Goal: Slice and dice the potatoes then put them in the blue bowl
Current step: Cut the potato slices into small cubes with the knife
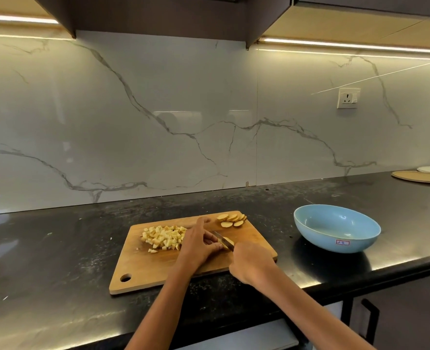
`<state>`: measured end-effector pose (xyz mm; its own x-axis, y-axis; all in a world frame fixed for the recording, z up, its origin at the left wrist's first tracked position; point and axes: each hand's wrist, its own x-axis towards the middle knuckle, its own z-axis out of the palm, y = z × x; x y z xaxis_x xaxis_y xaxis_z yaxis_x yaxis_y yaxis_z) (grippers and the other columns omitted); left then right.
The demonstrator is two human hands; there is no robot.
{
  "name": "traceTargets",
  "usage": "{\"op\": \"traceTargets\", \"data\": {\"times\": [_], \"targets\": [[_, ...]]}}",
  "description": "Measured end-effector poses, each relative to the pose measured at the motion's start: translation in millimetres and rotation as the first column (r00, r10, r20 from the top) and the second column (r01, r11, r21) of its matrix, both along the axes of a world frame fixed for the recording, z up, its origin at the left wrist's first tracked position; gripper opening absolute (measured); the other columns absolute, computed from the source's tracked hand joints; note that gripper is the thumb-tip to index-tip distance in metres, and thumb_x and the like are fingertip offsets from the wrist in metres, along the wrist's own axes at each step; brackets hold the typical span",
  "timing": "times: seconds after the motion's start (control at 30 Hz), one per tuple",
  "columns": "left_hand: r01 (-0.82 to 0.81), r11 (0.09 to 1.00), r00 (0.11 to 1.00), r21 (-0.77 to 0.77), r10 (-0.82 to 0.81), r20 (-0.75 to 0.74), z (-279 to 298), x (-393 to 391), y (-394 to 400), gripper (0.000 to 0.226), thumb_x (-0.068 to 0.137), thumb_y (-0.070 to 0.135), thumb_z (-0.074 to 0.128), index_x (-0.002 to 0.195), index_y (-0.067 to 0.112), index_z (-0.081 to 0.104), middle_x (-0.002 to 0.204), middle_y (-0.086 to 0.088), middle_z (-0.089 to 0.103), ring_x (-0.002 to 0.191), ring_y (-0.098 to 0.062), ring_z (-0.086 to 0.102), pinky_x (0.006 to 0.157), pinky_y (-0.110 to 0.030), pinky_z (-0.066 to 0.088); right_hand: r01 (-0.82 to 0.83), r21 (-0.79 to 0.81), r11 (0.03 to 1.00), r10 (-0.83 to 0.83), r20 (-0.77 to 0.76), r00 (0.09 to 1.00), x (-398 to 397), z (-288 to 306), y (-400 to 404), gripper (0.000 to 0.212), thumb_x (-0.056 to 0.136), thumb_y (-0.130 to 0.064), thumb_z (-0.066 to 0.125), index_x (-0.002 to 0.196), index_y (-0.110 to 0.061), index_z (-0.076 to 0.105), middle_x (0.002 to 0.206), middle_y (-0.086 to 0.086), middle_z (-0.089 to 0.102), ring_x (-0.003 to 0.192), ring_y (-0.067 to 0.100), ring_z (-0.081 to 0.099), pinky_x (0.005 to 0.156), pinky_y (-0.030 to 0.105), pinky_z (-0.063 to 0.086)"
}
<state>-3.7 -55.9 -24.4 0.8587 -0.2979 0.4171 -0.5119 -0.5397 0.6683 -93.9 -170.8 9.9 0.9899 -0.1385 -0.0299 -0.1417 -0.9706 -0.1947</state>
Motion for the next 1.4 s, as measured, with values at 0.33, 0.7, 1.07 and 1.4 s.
{"op": "traceTargets", "data": {"times": [0.33,0.7,1.07,1.4], "targets": [[0.004,0.998,0.999,0.055,-0.006,0.040,-3,6,1,0.064,0.072,0.024,0.079,0.127,0.018,0.047,0.078,0.015,0.063,0.085,-0.006,0.062,0.093,-0.034,0.048,-0.059,0.080,0.995,0.068,-0.116,0.991,3,9,-7,0.032,0.094,-0.016,0.042,0.120,-0.001,0.054,0.121,0.016,0.058,0.097,0.025,0.054,0.075,0.031,0.039],[0.194,0.957,0.980,0.217,-0.198,-0.006,1,5,-4,0.049,0.087,0.006,0.060,0.131,0.023,0.046,0.133,0.001,0.051,0.125,-0.012,0.046,0.105,-0.027,0.038,-0.050,0.041,0.998,0.052,-0.037,0.998,-39,-2,-24,0.030,0.097,-0.025,0.044,0.118,-0.008,0.056,0.115,0.008,0.059,0.104,0.023,0.057,0.079,0.028,0.040],[0.229,0.945,0.972,0.233,-0.236,0.002,-2,9,-6,0.021,0.086,0.008,0.063,0.098,0.024,0.070,0.115,0.009,0.063,0.109,-0.001,0.053,0.093,-0.014,0.037,-0.056,0.015,0.998,0.057,-0.091,0.994,-29,3,-25,0.032,0.097,-0.025,0.042,0.120,-0.008,0.055,0.118,0.009,0.058,0.107,0.024,0.055,0.082,0.030,0.041],[0.222,0.956,0.974,0.192,-0.227,0.004,-1,10,-8,0.015,0.083,0.013,0.067,0.095,0.020,0.072,0.115,0.004,0.065,0.102,-0.005,0.057,0.092,-0.020,0.044,-0.092,-0.044,0.995,0.084,-0.143,0.986,-45,44,-49,0.032,0.098,-0.018,0.035,0.118,-0.002,0.053,0.069,0.005,0.039,0.056,0.015,0.042,0.050,0.024,0.034]]}}
